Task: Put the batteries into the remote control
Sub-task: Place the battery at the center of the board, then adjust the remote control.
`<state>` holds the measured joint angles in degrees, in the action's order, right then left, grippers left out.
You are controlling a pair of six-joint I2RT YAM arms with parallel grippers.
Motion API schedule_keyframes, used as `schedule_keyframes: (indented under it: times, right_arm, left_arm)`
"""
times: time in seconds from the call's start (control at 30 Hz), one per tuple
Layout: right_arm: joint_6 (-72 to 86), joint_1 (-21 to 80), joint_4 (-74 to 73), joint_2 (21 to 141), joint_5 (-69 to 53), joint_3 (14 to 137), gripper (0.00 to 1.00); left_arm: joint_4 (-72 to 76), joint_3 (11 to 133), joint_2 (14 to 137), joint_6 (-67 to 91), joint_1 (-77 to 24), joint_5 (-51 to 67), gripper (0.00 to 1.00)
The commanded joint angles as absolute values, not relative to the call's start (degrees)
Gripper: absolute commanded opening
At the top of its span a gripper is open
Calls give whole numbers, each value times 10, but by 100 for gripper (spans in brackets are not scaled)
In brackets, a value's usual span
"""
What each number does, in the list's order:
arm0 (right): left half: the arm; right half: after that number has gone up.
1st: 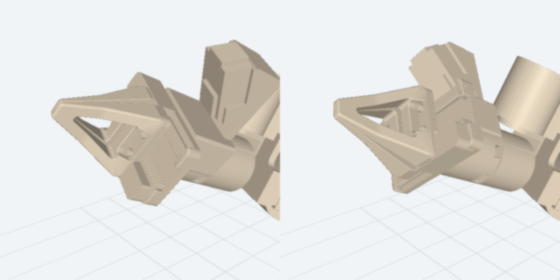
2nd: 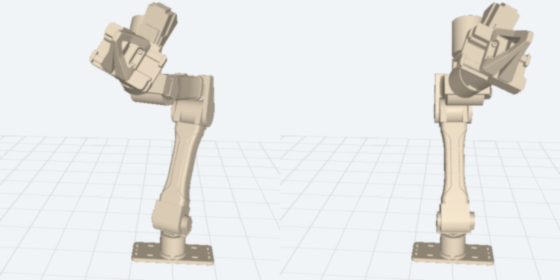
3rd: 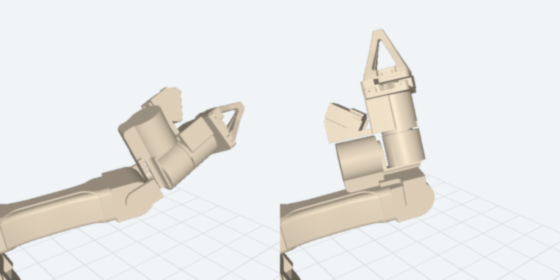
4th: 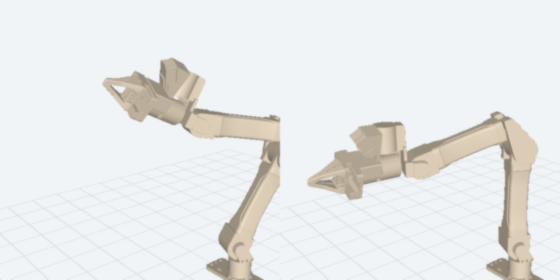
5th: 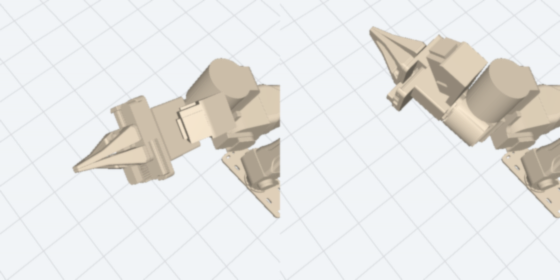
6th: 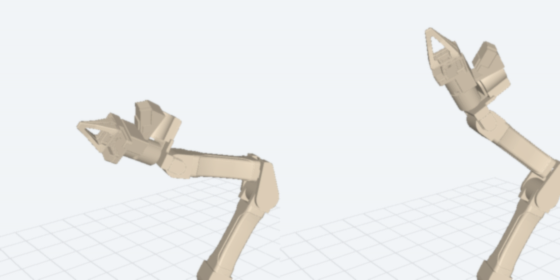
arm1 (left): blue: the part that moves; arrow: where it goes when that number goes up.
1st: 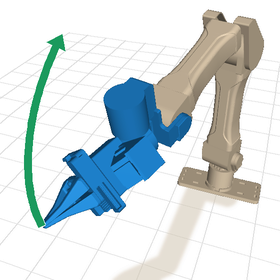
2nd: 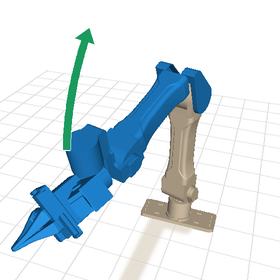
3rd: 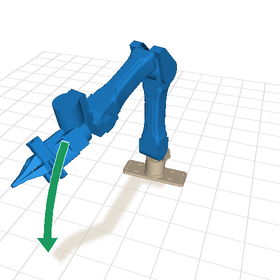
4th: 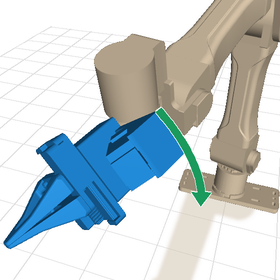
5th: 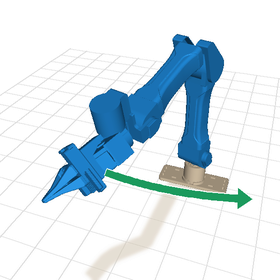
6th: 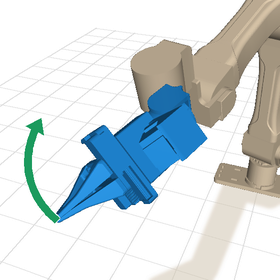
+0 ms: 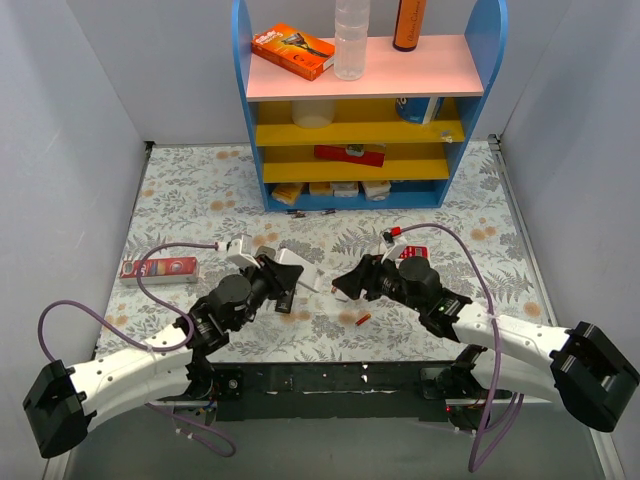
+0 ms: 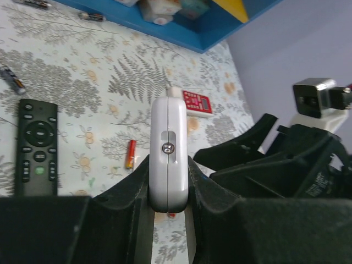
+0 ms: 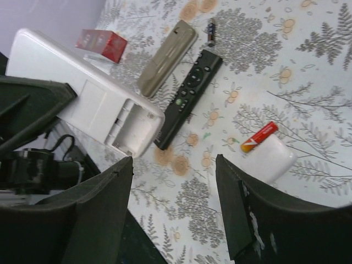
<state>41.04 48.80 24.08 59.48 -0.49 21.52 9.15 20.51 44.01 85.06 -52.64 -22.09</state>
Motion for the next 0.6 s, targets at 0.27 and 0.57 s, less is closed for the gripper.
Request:
schedule_keyframes:
  times: [0.27, 0.57]
  right_arm:
    - [543, 484, 457, 670, -116, 191, 64]
    - [560, 473, 536, 667, -141, 153, 22]
  left_arm:
    - [275, 132, 396, 958, -522, -130, 0]
    - [329, 91, 379, 991, -519, -121, 2]
